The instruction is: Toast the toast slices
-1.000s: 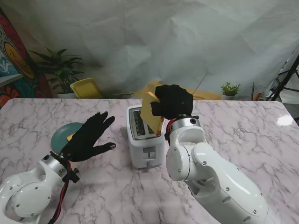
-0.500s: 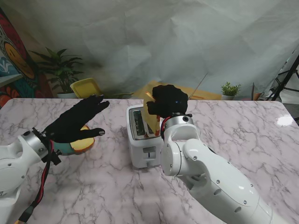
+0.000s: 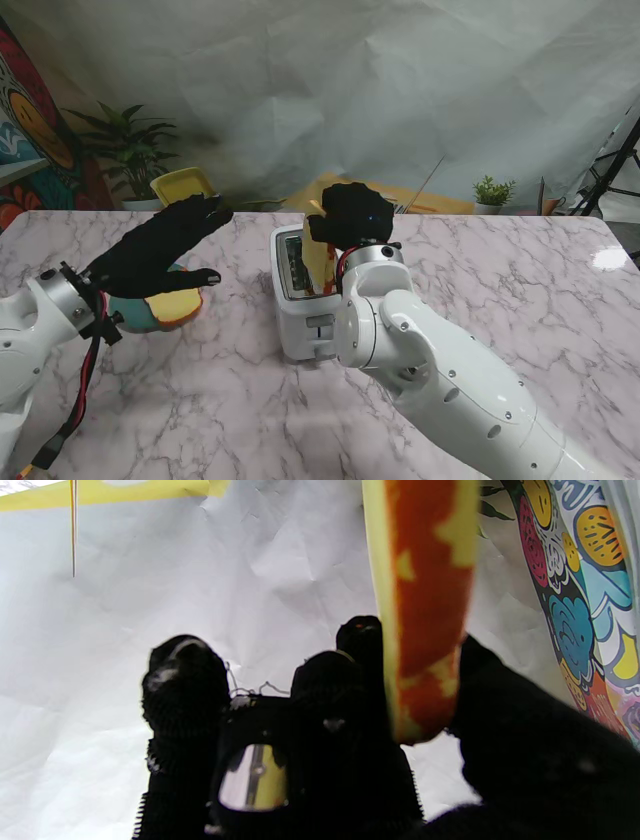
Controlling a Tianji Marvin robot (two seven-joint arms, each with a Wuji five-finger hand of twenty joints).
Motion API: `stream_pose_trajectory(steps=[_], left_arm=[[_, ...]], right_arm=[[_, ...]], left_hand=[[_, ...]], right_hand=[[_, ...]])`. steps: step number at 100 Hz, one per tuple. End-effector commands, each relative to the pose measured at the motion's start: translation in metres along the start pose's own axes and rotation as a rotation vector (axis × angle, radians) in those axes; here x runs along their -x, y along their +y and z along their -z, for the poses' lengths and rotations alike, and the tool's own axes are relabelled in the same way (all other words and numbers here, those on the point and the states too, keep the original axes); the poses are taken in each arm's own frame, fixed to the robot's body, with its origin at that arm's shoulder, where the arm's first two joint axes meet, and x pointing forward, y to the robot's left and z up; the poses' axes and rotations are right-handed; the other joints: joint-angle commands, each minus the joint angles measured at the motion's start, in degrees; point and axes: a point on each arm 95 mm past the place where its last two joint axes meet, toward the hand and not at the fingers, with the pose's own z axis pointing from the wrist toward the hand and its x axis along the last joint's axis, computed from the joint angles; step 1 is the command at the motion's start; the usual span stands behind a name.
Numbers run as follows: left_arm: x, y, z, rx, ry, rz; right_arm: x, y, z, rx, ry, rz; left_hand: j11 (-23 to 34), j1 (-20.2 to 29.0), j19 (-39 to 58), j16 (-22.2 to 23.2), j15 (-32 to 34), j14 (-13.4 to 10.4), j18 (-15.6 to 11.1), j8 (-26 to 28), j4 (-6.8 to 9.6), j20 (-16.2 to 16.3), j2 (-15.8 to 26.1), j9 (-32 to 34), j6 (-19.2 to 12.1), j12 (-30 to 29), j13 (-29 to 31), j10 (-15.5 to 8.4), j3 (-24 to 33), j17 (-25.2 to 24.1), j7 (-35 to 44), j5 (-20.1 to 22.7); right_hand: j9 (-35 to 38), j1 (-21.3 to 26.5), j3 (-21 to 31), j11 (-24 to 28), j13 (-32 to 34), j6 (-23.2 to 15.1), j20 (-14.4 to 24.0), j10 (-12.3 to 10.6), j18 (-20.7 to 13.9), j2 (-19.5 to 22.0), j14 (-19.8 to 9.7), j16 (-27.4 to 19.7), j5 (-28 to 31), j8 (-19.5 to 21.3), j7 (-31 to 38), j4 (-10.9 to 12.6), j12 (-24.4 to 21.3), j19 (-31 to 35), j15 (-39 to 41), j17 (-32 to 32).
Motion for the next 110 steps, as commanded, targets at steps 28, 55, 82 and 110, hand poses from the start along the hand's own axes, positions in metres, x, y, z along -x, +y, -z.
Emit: stream_pose_trajectory(steps=[28, 55, 82, 110], left_arm=[[-0.005, 0.002, -0.011, 0.016, 0.023, -0.009], [-0.007, 0.004, -0.017, 0.019, 0.035, -0.01], [-0.011, 0.003, -0.021, 0.014, 0.049, -0.015], [-0.015, 0.001, -0.025, 0.013, 0.063, -0.026]], right_arm=[[0.006, -0.006, -0.005, 0.059, -0.012, -0.003], [0.014, 0.006, -0.009, 0.122, -0.026, 0.001], [0.023, 0.006, -0.015, 0.16, -0.039, -0.004], [0.023, -0.009, -0.021, 0.175, -0.048, -0.019]], left_hand=[[0.2, -0.8, -0.9, 0.7, -0.2, -1.2, -2.6, 0.9, 0.36, 1.4, 0.3, -0.9, -0.7, 1.3, 0.2, -0.7, 0.0, -0.3, 0.1, -1.1], [0.1, -0.5, -1.0, 0.7, -0.2, -1.1, -2.6, 0.9, 0.44, 1.7, 0.2, -0.8, -0.7, 1.4, 0.1, -0.8, 0.0, -0.4, 0.2, -0.9], [0.1, -0.5, -1.1, 0.7, -0.2, -1.1, -2.5, 1.0, 0.46, 1.9, 0.3, -0.6, -0.7, 1.5, 0.2, -0.8, 0.0, -0.4, 0.2, -0.8], [0.2, -0.5, -1.1, 0.7, -0.1, -1.1, -2.4, 1.0, 0.46, 2.1, 0.5, -0.4, -0.8, 1.6, 0.2, -0.9, 0.0, -0.4, 0.3, -0.7]], right_hand=[[5.2, 3.6, 0.3, 6.4, 0.3, 4.4, -0.5, 7.0, -3.9, 3.7, -9.4, -0.5, 3.1, 2.3, 5.1, 2.3, -0.1, 2.2, 1.2, 2.2], [5.2, 3.5, 0.5, 6.4, 0.3, 4.6, -0.5, 7.0, -3.9, 4.0, -9.4, -0.5, 2.8, 2.4, 5.3, 2.2, -0.3, 2.2, 1.2, 2.2], [5.1, 3.3, 0.7, 6.4, 0.3, 4.3, -0.5, 6.9, -3.7, 4.0, -9.4, -0.6, 2.6, 2.4, 5.6, 2.0, -0.4, 2.2, 1.2, 2.1], [5.1, 3.0, 1.0, 6.5, 0.3, 4.1, -0.4, 6.8, -3.6, 4.0, -9.4, -0.6, 2.7, 2.2, 5.8, 1.9, -0.5, 2.2, 1.3, 2.0]])
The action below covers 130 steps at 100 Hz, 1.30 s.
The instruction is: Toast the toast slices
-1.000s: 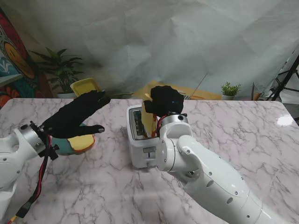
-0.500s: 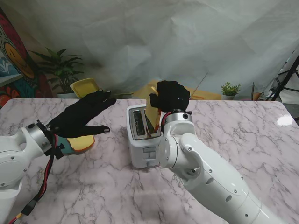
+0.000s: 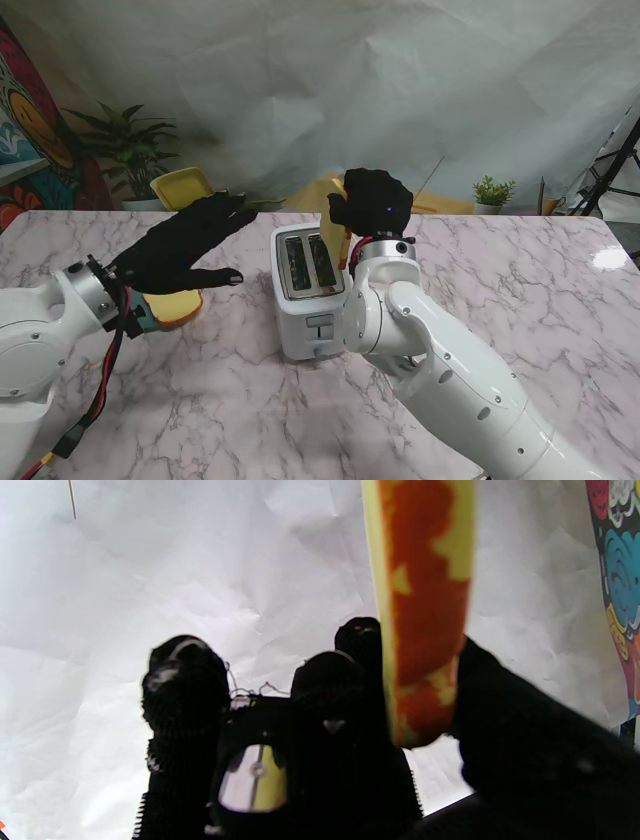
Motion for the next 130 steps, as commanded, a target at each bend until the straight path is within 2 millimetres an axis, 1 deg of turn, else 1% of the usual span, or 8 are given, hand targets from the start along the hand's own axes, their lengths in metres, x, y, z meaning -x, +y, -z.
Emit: stream_pose_trajectory(steps=[1, 7, 11, 32, 75, 130], left_arm=[[-0.002, -0.001, -0.002, 0.009, 0.006, -0.004], [-0.002, -0.001, -0.002, 0.01, 0.007, -0.004], [-0.002, -0.001, -0.003, 0.012, 0.008, -0.006], [-0.002, -0.001, -0.002, 0.014, 0.008, -0.008], [-0.002, 0.002, 0.0, 0.021, 0.005, -0.005], [-0.005, 0.0, -0.001, 0.021, 0.031, -0.015]], right_arm=[[-0.003, -0.005, -0.001, -0.008, -0.005, -0.007], [-0.003, -0.009, -0.001, -0.008, -0.01, -0.006], [-0.003, -0.012, -0.001, -0.009, -0.015, -0.009], [-0.005, -0.026, -0.001, -0.016, -0.037, -0.016], [-0.004, -0.04, -0.005, -0.014, -0.065, -0.011], [-0.001, -0.071, -0.007, -0.026, -0.092, -0.013]], left_hand=[[0.2, -0.5, -1.1, 0.2, -0.1, -1.1, -2.3, 0.5, 0.47, 0.6, 0.7, -0.4, -0.8, 0.8, 0.2, -0.9, 0.0, -0.4, 0.3, -0.7], [0.1, -0.5, -1.1, 0.2, -0.1, -1.1, -2.3, 0.5, 0.47, 0.6, 0.7, -0.4, -0.8, 0.8, 0.2, -0.9, 0.0, -0.4, 0.3, -0.7], [0.2, -0.5, -1.1, 0.2, -0.1, -1.1, -2.2, 0.5, 0.47, 0.6, 0.8, -0.4, -0.8, 0.8, 0.2, -0.9, 0.0, -0.4, 0.3, -0.7], [0.1, -0.6, -1.2, 0.3, -0.1, -1.0, -2.1, 0.5, 0.46, 0.7, 0.9, -0.4, -0.7, 0.8, 0.2, -0.7, -0.1, -0.4, 0.2, -0.7], [0.2, -0.5, -1.2, 0.3, 0.0, -1.0, -2.1, 0.5, 0.48, 0.9, 1.0, -0.3, -0.6, 0.8, 0.3, -0.6, 0.0, -0.4, 0.2, -0.7], [0.2, -0.6, -1.2, 0.4, 0.2, -1.0, -2.1, 0.5, 0.47, 1.1, 1.0, 0.0, -0.8, 0.8, 0.4, -0.6, -0.1, -0.4, 0.3, -0.6]], right_hand=[[5.1, 3.0, 1.0, 6.0, 0.3, 3.5, -0.4, 6.8, -3.6, 3.4, -9.4, -0.5, 2.7, 1.0, 5.6, 1.3, 0.2, 2.1, 1.1, 2.0], [5.1, 3.0, 1.1, 6.1, 0.3, 3.5, -0.4, 6.8, -3.6, 3.3, -9.4, -0.5, 2.6, 1.0, 5.7, 1.3, 0.2, 2.1, 1.2, 2.0], [5.1, 3.0, 1.2, 6.1, 0.3, 3.5, -0.3, 6.8, -2.7, 3.3, -9.4, -0.5, 2.6, 0.9, 5.8, 1.3, 0.2, 2.4, 1.2, 2.3], [5.1, 3.0, 1.3, 6.1, 0.3, 3.6, -0.3, 6.8, -2.6, 3.2, -9.3, -0.5, 2.6, 0.8, 5.9, 1.3, 0.1, 2.6, 1.2, 2.3], [5.1, 2.8, 1.4, 6.3, 0.3, 3.5, -0.5, 6.7, -2.3, 3.3, -9.2, -0.5, 2.7, 0.4, 6.1, 1.3, 0.1, 2.8, 1.3, 2.2], [5.1, 2.4, 1.3, 6.1, 0.3, 2.9, -0.6, 6.4, -2.0, 3.3, -9.2, -0.5, 2.5, -0.1, 6.4, 1.3, -0.1, 3.0, 1.3, 2.1]])
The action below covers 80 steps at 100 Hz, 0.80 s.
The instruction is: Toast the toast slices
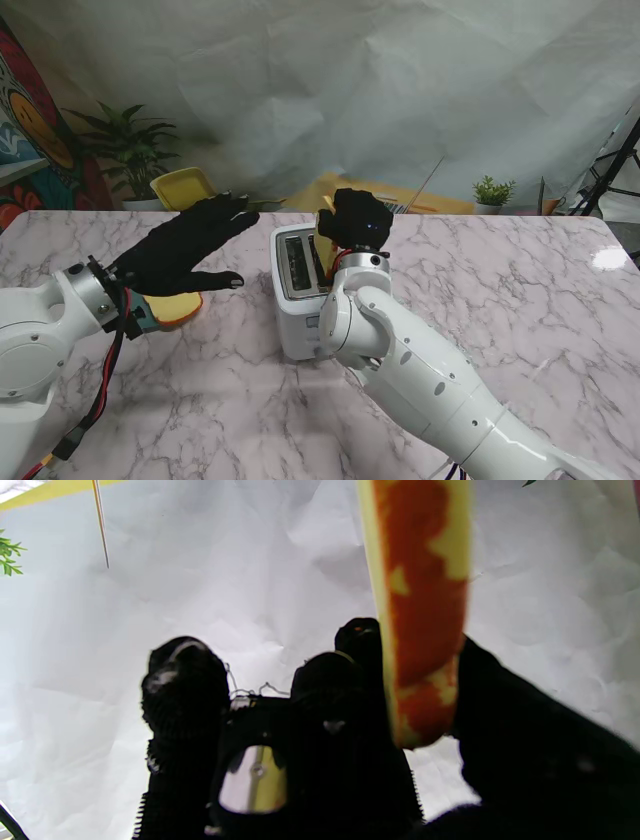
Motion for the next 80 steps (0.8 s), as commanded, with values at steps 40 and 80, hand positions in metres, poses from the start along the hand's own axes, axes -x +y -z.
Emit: stream_pose_trajectory(steps=[40, 80], left_arm=[[-0.004, 0.004, -0.01, 0.026, 0.031, 0.004], [-0.005, 0.006, -0.015, 0.039, 0.039, 0.0]], right_arm=[[0.002, -0.014, 0.003, -0.026, -0.008, -0.003], [0.002, -0.03, 0.009, -0.065, -0.013, -0.011]], left_hand=[[0.2, -0.4, -1.1, 0.4, 0.3, -0.9, -2.1, 0.5, 0.47, 1.1, 0.7, 0.1, -0.8, 0.4, 0.4, -0.6, -0.1, -0.4, 0.3, -0.5], [0.2, -0.2, -1.2, 0.4, 0.3, -0.9, -2.2, 0.5, 0.49, 1.2, 0.7, 0.1, -0.8, 0.3, 0.4, -0.5, 0.0, -0.4, 0.3, -0.4]], right_hand=[[5.1, 2.1, 1.3, 5.9, 0.2, 2.7, -0.6, 6.2, -1.7, 3.3, -8.9, -0.6, 2.5, -0.4, 5.9, 1.3, 0.0, 2.7, 1.1, 2.0], [5.1, 1.9, 0.6, 5.3, 0.2, 1.3, -0.8, 5.9, -1.6, 3.0, -8.4, -0.7, 2.4, -1.4, 5.5, 1.0, -0.3, 2.6, 0.9, 1.9]])
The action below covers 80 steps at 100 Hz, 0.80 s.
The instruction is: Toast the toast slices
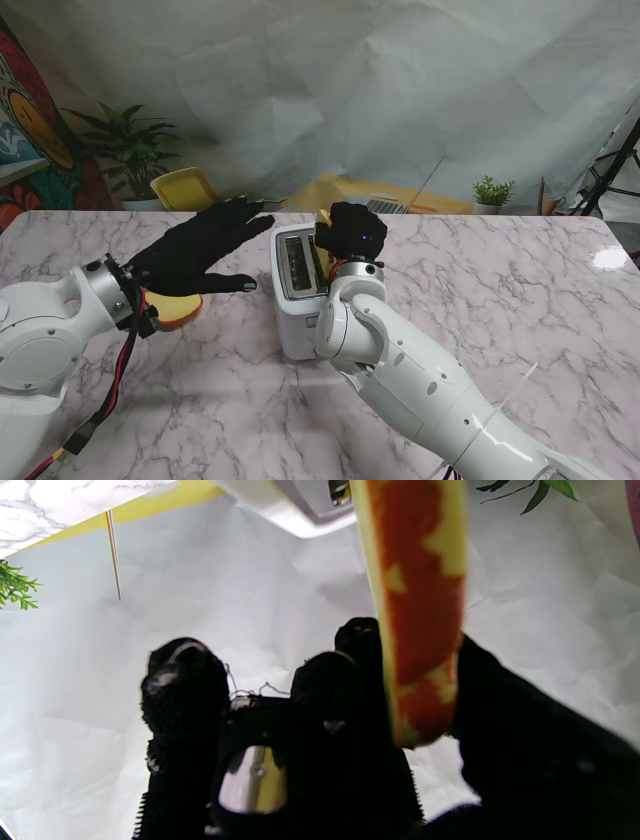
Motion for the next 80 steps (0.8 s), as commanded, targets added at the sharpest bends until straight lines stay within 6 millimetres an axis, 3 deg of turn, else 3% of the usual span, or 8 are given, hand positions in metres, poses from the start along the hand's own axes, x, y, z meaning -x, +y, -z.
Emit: stream_pose_trajectory(steps=[1, 26, 40, 55, 80], left_arm=[[0.0002, 0.002, -0.0008, 0.015, 0.001, -0.001], [-0.0004, 0.002, -0.0006, 0.012, 0.002, -0.001], [-0.0008, 0.0022, -0.0001, 0.011, 0.002, 0.002], [-0.0012, 0.002, 0.0001, 0.009, 0.002, 0.0], [-0.002, 0.0016, -0.0008, 0.002, 0.003, -0.002]], right_arm=[[-0.0025, -0.006, 0.0028, -0.014, 0.001, -0.002], [-0.003, -0.0129, 0.0047, -0.035, -0.004, 0.0], [-0.0026, -0.0141, 0.0053, -0.045, -0.005, 0.013], [-0.0021, -0.0136, 0.0064, -0.059, -0.016, 0.022], [-0.0021, -0.0136, 0.0107, -0.112, -0.024, 0.027]], left_hand=[[0.2, -0.2, -1.2, 0.3, 0.3, -0.9, -2.1, 0.5, 0.49, 1.1, 0.7, 0.1, -0.8, 0.3, 0.3, -0.5, 0.0, -0.4, 0.4, -0.4], [0.2, -0.2, -1.2, 0.3, 0.3, -0.9, -2.1, 0.5, 0.52, 1.1, 0.8, 0.1, -0.8, 0.3, 0.3, -0.5, 0.0, -0.4, 0.4, -0.4], [0.2, -0.1, -1.2, 0.3, 0.3, -0.8, -2.1, 0.5, 0.55, 1.1, 0.8, 0.1, -0.8, 0.3, 0.3, -0.5, 0.0, -0.4, 0.3, -0.4], [0.2, 0.0, -1.2, 0.3, 0.2, -0.8, -2.1, 0.5, 0.57, 1.1, 0.7, 0.0, -0.8, 0.2, 0.3, -0.4, 0.0, -0.4, 0.3, -0.4], [0.2, 0.1, -1.2, 0.3, 0.2, -0.8, -2.1, 0.5, 0.62, 1.2, 0.7, 0.0, -0.8, 0.2, 0.3, -0.4, 0.0, -0.4, 0.3, -0.5]], right_hand=[[5.0, 1.9, 0.6, 5.3, 0.2, 1.3, -0.7, 5.9, -1.6, 3.0, -8.4, -0.7, 2.4, -0.8, 5.4, 1.0, -0.2, 2.2, 0.8, 1.8], [5.1, 0.5, -1.7, 4.4, 0.2, -1.1, -0.9, 5.3, -1.0, 0.0, -7.0, -1.2, 3.4, -4.7, 5.2, 2.5, -0.7, 2.0, 0.3, 1.5], [5.1, -2.9, -2.8, 4.8, 0.1, -4.3, -1.0, 4.3, 0.6, -1.8, -5.8, -1.3, 4.7, -5.5, 6.0, 3.3, -0.6, 2.3, 0.4, 1.3], [5.1, -6.5, -4.3, 4.8, 0.1, -5.1, -1.3, 3.7, 1.6, -1.5, -5.5, -1.5, 5.4, -3.2, 5.6, 5.5, -0.8, 2.4, 0.3, 1.1], [5.0, -8.2, -7.2, 4.0, 0.0, -4.6, -1.4, 3.6, 3.1, -1.9, -4.5, -2.0, 5.4, 2.3, 3.6, 9.0, -1.3, 2.3, -0.4, 0.3]])
